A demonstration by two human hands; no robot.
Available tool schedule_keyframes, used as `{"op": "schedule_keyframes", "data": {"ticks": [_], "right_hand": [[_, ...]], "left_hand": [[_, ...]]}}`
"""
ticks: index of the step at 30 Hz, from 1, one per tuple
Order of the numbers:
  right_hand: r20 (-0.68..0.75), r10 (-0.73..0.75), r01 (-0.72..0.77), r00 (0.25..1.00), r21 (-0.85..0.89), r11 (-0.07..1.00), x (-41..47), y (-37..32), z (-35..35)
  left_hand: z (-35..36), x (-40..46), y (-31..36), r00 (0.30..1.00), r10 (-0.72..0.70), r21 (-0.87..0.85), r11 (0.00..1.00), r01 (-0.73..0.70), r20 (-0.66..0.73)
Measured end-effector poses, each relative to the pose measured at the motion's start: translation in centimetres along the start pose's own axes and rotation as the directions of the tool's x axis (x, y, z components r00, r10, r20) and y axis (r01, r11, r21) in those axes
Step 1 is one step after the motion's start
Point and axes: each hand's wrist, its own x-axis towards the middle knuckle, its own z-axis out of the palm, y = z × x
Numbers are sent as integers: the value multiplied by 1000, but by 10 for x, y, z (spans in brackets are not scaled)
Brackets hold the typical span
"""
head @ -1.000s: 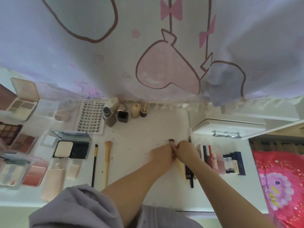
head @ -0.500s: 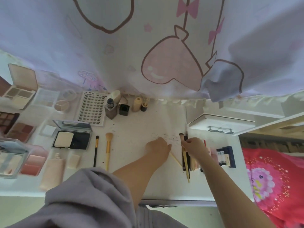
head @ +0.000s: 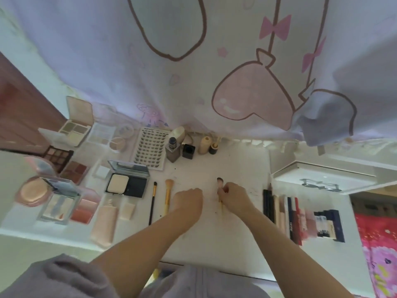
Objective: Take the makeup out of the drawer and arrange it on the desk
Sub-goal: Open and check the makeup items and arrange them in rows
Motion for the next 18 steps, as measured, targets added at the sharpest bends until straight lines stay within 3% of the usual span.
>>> {"op": "schedule_keyframes", "data": {"ticks": [3, 8, 13, 18], "right_hand": [[75, -74, 80, 994, -78, 994, -2, -32, 37], [32, -106, 110, 994, -274, 955, -10, -55, 68], [-1, -84, 81, 996, -277, 957, -16, -53, 70], [-70, -15, -1, 997, -216, 976, -27, -15, 37]], "left_hand": [[10, -18, -37, 996, -48, -13, 999, 47, -74], [12, -23, -70, 986, -52, -4, 999, 52, -155], [9, -26, -79, 983, -25, -53, 998, 16, -181], [1, -34, -43, 965, 132, -21, 990, -141, -228]]}}
